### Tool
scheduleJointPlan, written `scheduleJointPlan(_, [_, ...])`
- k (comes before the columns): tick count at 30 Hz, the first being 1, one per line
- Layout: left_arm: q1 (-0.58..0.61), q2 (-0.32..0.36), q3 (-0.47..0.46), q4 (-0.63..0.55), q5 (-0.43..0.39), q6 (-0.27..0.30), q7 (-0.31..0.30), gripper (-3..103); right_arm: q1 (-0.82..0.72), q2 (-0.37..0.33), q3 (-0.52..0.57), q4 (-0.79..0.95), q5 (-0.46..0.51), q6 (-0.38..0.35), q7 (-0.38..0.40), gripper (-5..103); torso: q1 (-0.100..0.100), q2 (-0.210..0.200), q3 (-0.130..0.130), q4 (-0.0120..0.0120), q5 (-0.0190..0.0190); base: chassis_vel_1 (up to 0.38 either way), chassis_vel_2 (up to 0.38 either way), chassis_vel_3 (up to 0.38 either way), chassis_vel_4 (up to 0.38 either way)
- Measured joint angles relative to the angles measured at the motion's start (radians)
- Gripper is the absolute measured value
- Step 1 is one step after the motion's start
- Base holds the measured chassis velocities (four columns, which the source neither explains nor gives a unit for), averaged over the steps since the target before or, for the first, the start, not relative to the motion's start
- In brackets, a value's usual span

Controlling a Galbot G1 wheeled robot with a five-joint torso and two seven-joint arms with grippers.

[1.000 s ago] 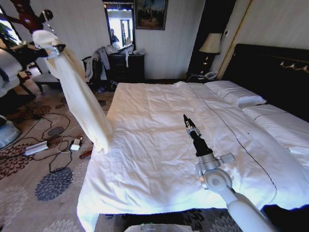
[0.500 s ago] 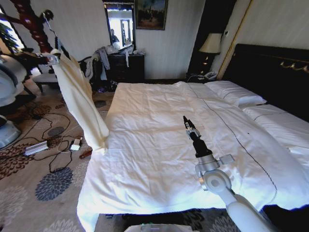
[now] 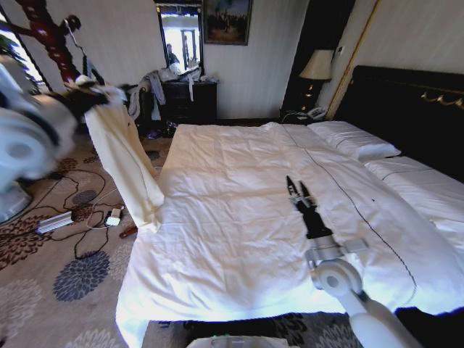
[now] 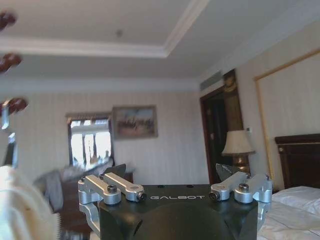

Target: Pick up the clothes from the bed and hang them on the clothes hanger.

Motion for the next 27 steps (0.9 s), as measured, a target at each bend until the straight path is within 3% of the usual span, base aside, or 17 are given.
scheduleJointPlan(3, [0.364,-0.076,-0.122,-0.089,0.179,-0.021,-0.028,100,-0.071,0.023,0.029,-0.012,-0.173,-0.020,0.068,100,0.000,0.000,0.000,-0.0005,-0.0015,0.000,0.000,0.000,0.000])
scheduleJointPlan(4, [0.364,-0.076,-0.122,-0.089,0.179,-0.021,-0.028,100,-0.071,0.023,0.029,-0.012,-0.173,-0.020,0.068,100,0.000,0.000,0.000,-0.0005,-0.0015,0.000,0.000,0.000,0.000])
scheduleJointPlan(7, [0.665,-0.197,-0.164,-0.099,0.402,-0.080,-0.013,100,-0.145,0.075,-0.011,-0.042,-0.295,0.039,0.112,100,0.000,0.000,0.000,0.0004,-0.0012,0.000,0.000,0.000,0.000])
scheduleJointPlan(8, [0.665,-0.197,-0.164,-0.099,0.402,-0.080,-0.013,100,-0.145,0.075,-0.011,-0.042,-0.295,0.039,0.112,100,0.000,0.000,0.000,0.0004,-0.0012,0.000,0.000,0.000,0.000])
scheduleJointPlan(11, [0.832,-0.332,-0.176,-0.103,0.557,-0.134,0.006,100,-0.202,0.154,-0.038,-0.066,-0.392,0.090,0.072,100,0.000,0.000,0.000,-0.0006,-0.0010,0.000,0.000,0.000,0.000])
scheduleJointPlan(13, [0.938,-0.470,-0.182,-0.111,0.695,-0.170,0.036,100,-0.243,0.206,-0.057,-0.069,-0.447,0.098,0.068,100,0.000,0.000,0.000,-0.0003,-0.0014,0.000,0.000,0.000,0.000])
scheduleJointPlan(14, [0.938,-0.470,-0.182,-0.111,0.695,-0.170,0.036,100,-0.243,0.206,-0.057,-0.069,-0.447,0.098,0.068,100,0.000,0.000,0.000,-0.0003,-0.0014,0.000,0.000,0.000,0.000])
scheduleJointPlan(18, [1.085,-0.713,-0.163,-0.119,0.959,-0.238,0.139,100,-0.313,0.268,-0.073,-0.049,-0.568,0.108,0.070,100,0.000,0.000,0.000,-0.0003,-0.0014,0.000,0.000,0.000,0.000])
scheduleJointPlan(19, [1.113,-0.760,-0.153,-0.118,1.019,-0.262,0.168,100,-0.322,0.278,-0.073,-0.044,-0.588,0.113,0.070,100,0.000,0.000,0.000,-0.0004,-0.0012,0.000,0.000,0.000,0.000])
scheduleJointPlan(20, [1.113,-0.760,-0.153,-0.118,1.019,-0.262,0.168,100,-0.322,0.278,-0.073,-0.044,-0.588,0.113,0.070,100,0.000,0.000,0.000,-0.0004,-0.0012,0.000,0.000,0.000,0.000])
scheduleJointPlan(21, [1.150,-0.827,-0.140,-0.115,1.106,-0.294,0.204,100,-0.332,0.289,-0.074,-0.037,-0.611,0.120,0.063,100,0.000,0.000,0.000,-0.0002,-0.0010,0.000,0.000,0.000,0.000])
scheduleJointPlan(23, [1.195,-0.918,-0.125,-0.114,1.192,-0.326,0.248,100,-0.340,0.299,-0.074,-0.026,-0.625,0.126,0.054,100,0.000,0.000,0.000,0.0000,-0.0012,0.000,0.000,0.000,0.000])
scheduleJointPlan(27, [1.208,-0.943,-0.120,-0.115,1.212,-0.333,0.262,100,-0.341,0.301,-0.074,-0.023,-0.626,0.127,0.051,100,0.000,0.000,0.000,-0.0004,-0.0011,0.000,0.000,0.000,0.000])
